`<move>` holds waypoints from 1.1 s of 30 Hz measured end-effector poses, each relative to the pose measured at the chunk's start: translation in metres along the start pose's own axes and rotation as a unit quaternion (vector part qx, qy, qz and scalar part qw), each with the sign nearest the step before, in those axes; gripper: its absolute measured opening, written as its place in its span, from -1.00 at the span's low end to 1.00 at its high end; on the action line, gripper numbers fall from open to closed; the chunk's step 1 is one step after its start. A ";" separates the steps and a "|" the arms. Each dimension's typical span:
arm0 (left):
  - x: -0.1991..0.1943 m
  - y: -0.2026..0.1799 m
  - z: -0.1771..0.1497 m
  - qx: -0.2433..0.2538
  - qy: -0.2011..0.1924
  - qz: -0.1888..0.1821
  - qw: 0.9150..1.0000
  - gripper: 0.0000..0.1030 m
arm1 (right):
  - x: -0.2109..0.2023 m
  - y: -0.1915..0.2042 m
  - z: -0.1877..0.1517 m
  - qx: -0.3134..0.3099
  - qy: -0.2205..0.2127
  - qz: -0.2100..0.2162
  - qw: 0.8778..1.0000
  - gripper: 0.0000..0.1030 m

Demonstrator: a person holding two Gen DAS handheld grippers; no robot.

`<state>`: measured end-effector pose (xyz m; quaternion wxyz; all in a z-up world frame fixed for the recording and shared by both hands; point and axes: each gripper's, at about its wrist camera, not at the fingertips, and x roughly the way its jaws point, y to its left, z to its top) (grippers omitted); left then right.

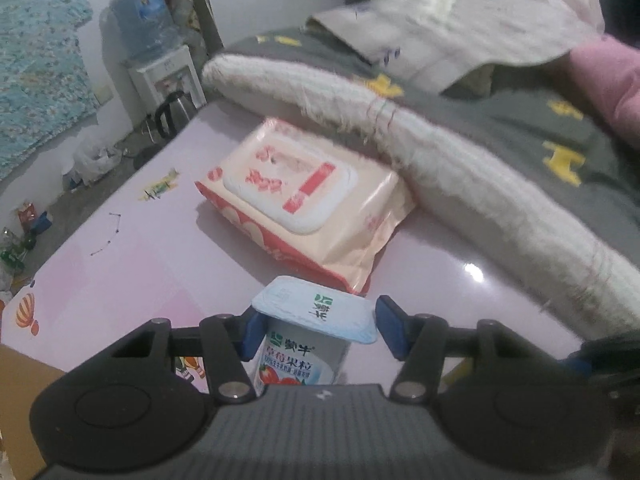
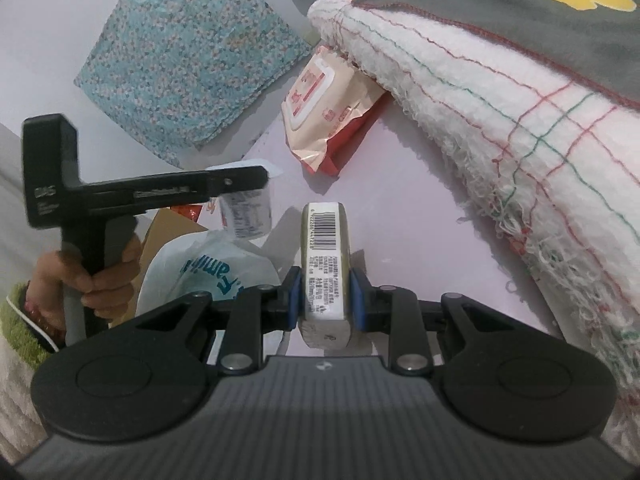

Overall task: Organize soft objects
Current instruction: 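Grasp the yogurt cup with left tool while right tool holds the small box, then carry the yogurt cup with left tool while right tool carries small box to box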

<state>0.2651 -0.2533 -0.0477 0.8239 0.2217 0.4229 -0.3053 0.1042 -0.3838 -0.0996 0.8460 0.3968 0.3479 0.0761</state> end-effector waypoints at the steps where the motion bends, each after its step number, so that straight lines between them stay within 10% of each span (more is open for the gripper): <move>1: -0.006 0.000 -0.001 -0.006 -0.008 -0.001 1.000 0.14 | -0.002 0.001 0.000 0.000 -0.001 0.001 1.000 -0.53; 18: -0.212 0.058 -0.080 -0.171 -0.166 0.016 0.971 0.14 | -0.058 0.080 -0.002 -0.065 -0.020 0.068 0.995 -0.54; 26: -0.301 0.101 -0.180 -0.277 -0.207 0.101 0.933 0.14 | -0.036 0.184 -0.026 -0.138 0.052 0.153 0.977 -0.54; 33: -0.357 0.132 -0.274 -0.358 -0.242 0.164 0.887 0.14 | 0.044 0.306 -0.067 -0.208 0.199 0.205 0.935 -0.54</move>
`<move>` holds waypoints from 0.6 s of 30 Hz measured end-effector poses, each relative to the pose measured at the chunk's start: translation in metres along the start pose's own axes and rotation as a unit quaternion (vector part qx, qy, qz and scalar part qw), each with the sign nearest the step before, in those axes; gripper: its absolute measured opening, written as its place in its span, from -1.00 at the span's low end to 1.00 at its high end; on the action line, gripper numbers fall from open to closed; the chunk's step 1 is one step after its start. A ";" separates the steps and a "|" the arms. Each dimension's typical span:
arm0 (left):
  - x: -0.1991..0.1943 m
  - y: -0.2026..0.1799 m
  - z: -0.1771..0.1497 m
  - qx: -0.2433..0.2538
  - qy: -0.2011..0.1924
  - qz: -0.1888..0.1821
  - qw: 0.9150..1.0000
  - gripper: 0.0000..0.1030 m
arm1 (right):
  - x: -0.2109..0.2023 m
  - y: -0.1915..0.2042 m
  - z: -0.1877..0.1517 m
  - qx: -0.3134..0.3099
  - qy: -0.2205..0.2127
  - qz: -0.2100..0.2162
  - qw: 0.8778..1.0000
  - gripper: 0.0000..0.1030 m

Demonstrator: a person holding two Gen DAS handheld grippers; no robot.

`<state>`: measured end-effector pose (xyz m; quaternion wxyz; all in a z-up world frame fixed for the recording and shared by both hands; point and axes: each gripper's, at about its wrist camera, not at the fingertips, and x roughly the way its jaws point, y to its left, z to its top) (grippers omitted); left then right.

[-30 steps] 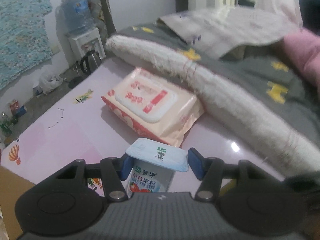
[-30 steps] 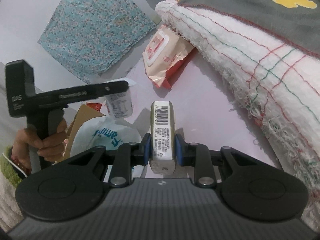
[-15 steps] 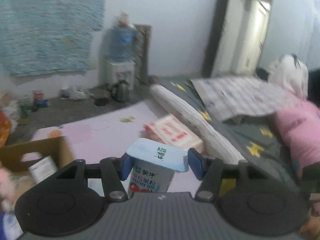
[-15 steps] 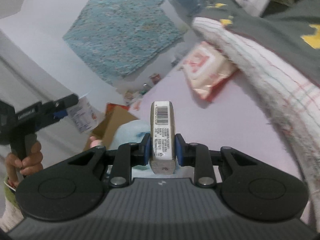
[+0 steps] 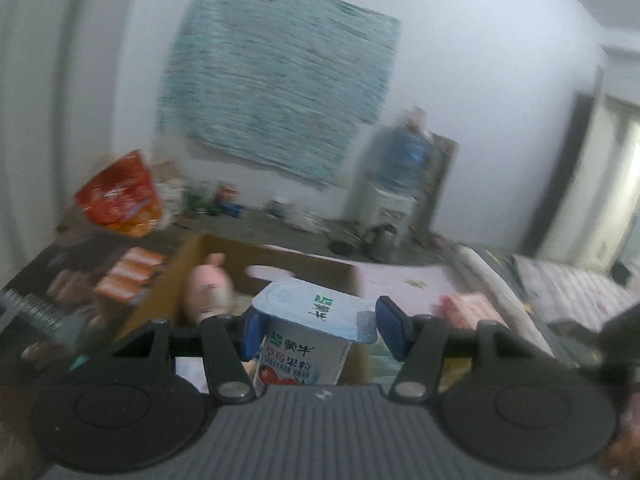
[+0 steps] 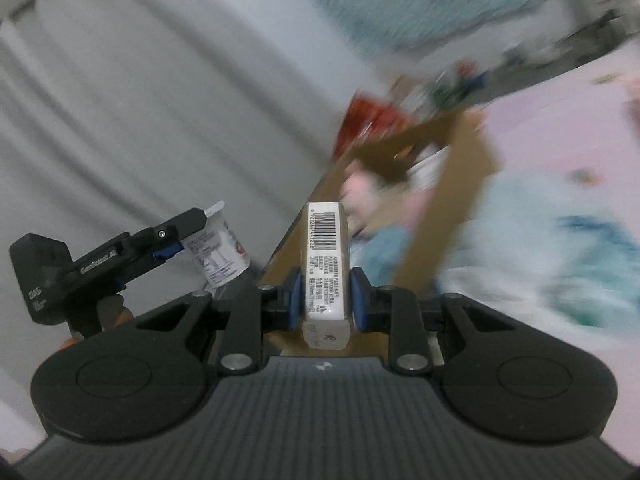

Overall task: Organize soft objects
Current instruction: 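Carry the yogurt cup with left tool while right tool carries small box to box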

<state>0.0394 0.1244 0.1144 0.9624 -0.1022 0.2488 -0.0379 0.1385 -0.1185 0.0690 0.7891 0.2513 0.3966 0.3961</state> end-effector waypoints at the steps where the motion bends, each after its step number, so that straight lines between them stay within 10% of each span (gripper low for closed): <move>1: -0.005 0.010 -0.002 -0.008 -0.006 0.008 1.000 0.15 | 0.019 0.007 0.006 -0.002 0.024 0.007 1.000 -0.54; 18: -0.045 0.121 -0.036 -0.103 -0.049 0.080 0.990 0.15 | 0.293 0.054 0.004 -0.087 0.318 -0.056 0.942 -0.47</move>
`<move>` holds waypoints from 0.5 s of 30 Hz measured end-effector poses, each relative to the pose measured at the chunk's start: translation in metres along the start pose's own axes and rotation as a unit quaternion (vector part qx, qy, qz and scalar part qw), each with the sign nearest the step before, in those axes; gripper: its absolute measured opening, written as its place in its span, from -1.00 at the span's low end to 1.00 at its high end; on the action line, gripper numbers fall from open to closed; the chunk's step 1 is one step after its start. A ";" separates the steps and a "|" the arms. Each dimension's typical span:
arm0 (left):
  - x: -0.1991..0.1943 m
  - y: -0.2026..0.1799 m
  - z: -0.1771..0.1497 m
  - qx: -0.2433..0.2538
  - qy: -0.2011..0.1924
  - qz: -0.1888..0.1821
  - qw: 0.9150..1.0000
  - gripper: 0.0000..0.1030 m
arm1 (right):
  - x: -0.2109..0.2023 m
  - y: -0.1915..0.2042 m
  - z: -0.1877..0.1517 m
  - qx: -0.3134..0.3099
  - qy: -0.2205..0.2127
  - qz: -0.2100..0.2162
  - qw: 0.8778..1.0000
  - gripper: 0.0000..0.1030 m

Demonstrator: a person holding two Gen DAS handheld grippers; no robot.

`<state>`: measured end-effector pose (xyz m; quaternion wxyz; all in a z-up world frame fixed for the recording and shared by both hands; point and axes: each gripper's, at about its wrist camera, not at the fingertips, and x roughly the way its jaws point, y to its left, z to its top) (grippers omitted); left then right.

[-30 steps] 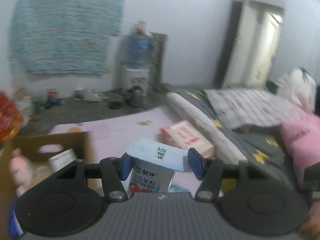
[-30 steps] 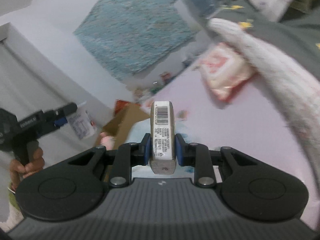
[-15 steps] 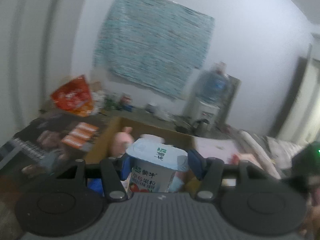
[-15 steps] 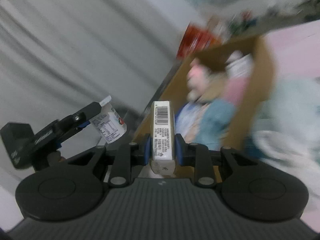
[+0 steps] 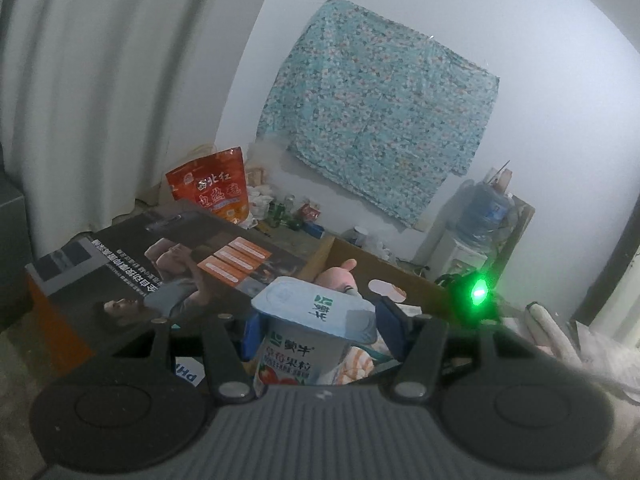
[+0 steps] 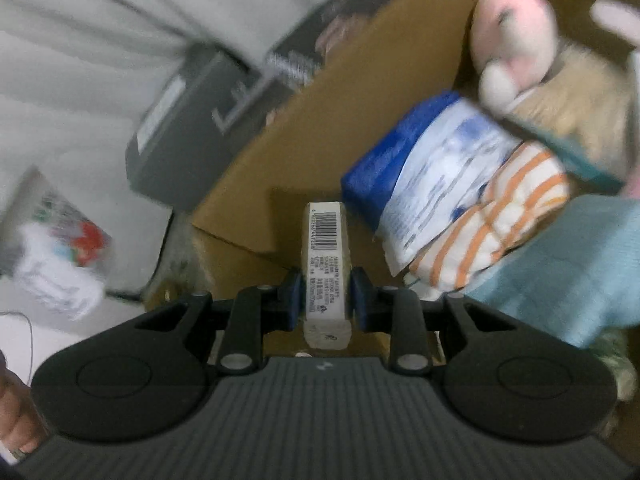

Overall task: Organize soft objects
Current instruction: 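Carry the yogurt cup with left tool while right tool carries small box to box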

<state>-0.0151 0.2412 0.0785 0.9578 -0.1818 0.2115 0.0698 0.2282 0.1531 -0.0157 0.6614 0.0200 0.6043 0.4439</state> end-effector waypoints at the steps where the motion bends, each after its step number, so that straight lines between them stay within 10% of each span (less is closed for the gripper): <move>1: 0.003 0.001 -0.001 0.000 0.001 -0.002 1.000 0.15 | 0.004 -0.004 0.001 0.005 0.011 0.002 1.000 -0.45; 10: 0.019 -0.008 -0.010 0.015 0.010 -0.036 0.999 0.15 | -0.067 -0.026 -0.008 0.045 -0.079 0.030 0.995 0.02; 15: 0.033 -0.026 -0.021 0.043 0.026 -0.076 0.996 0.15 | -0.125 -0.053 -0.018 0.120 -0.144 0.133 0.973 0.18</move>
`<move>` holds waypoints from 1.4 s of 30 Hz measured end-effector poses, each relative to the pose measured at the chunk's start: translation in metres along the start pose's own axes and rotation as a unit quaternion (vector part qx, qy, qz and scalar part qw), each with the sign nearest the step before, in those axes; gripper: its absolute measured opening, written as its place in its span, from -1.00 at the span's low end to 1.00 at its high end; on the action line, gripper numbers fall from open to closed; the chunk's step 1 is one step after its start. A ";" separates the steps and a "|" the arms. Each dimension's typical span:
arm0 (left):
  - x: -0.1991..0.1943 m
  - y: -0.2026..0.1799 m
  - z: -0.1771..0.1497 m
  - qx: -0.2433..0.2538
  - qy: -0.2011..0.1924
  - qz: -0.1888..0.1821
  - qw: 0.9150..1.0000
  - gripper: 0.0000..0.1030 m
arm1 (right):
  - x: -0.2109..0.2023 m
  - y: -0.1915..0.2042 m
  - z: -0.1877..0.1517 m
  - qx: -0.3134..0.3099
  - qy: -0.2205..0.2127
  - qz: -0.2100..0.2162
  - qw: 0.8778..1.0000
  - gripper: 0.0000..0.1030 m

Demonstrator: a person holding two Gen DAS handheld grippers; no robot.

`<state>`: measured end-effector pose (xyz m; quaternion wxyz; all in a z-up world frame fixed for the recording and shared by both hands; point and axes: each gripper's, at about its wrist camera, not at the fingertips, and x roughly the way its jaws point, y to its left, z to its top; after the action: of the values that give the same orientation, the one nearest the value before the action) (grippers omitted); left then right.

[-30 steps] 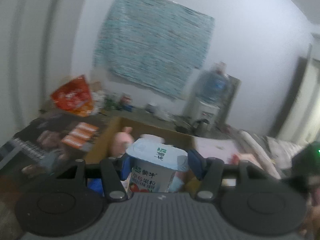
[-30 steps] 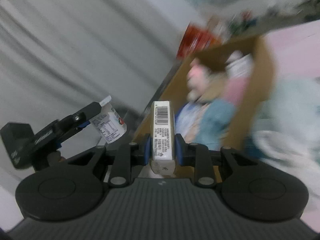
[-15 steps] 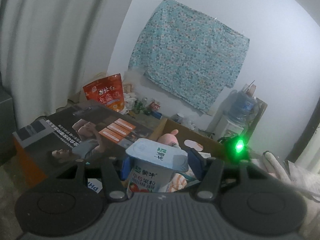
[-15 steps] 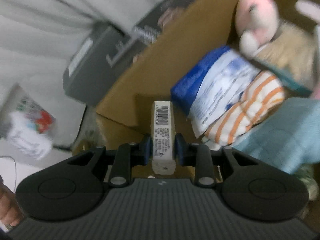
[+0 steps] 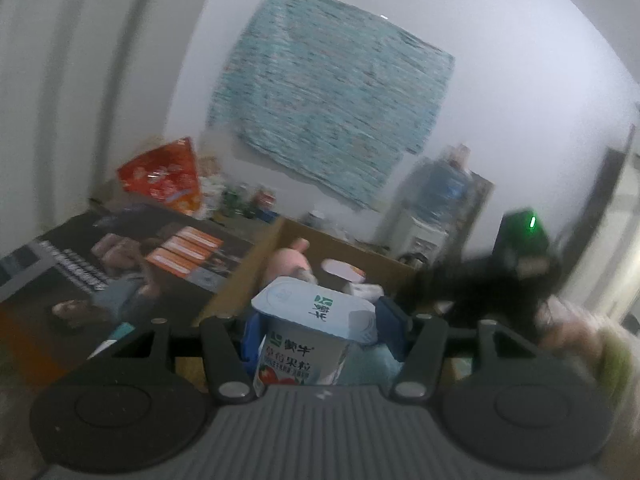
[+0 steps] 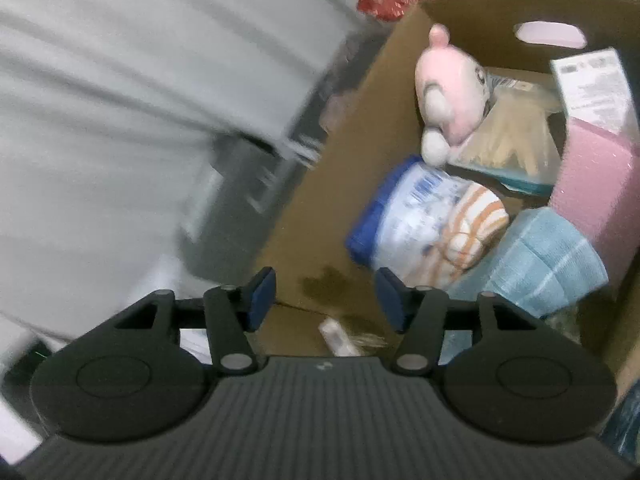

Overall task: Organize soft objects
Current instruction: 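Carry the yogurt cup with left tool while right tool carries small box to box, then release the small box and yogurt cup into the box, opening both tools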

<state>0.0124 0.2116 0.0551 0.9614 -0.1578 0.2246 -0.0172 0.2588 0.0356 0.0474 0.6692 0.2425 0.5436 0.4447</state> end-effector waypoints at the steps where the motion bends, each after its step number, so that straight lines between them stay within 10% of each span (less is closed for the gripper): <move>1: 0.004 -0.004 -0.002 0.006 0.007 -0.009 1.000 0.15 | -0.004 -0.004 0.001 0.011 -0.003 0.019 1.000 0.24; 8: 0.038 -0.024 -0.021 0.036 0.057 -0.063 0.996 0.15 | 0.011 -0.007 -0.007 0.002 0.041 -0.005 0.999 0.36; 15: 0.071 -0.031 -0.044 0.036 0.113 -0.090 0.989 0.16 | 0.013 -0.013 -0.015 -0.030 0.075 -0.027 0.996 -0.03; 42: 0.087 -0.030 -0.045 0.012 0.151 -0.051 0.987 0.46 | 0.025 -0.036 -0.006 -0.030 0.082 -0.084 0.993 -0.09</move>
<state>0.0725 0.1611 -0.0107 0.9163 -0.1528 0.3584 -0.0928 0.2655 0.0382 0.0039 0.6641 0.1383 0.6018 0.4214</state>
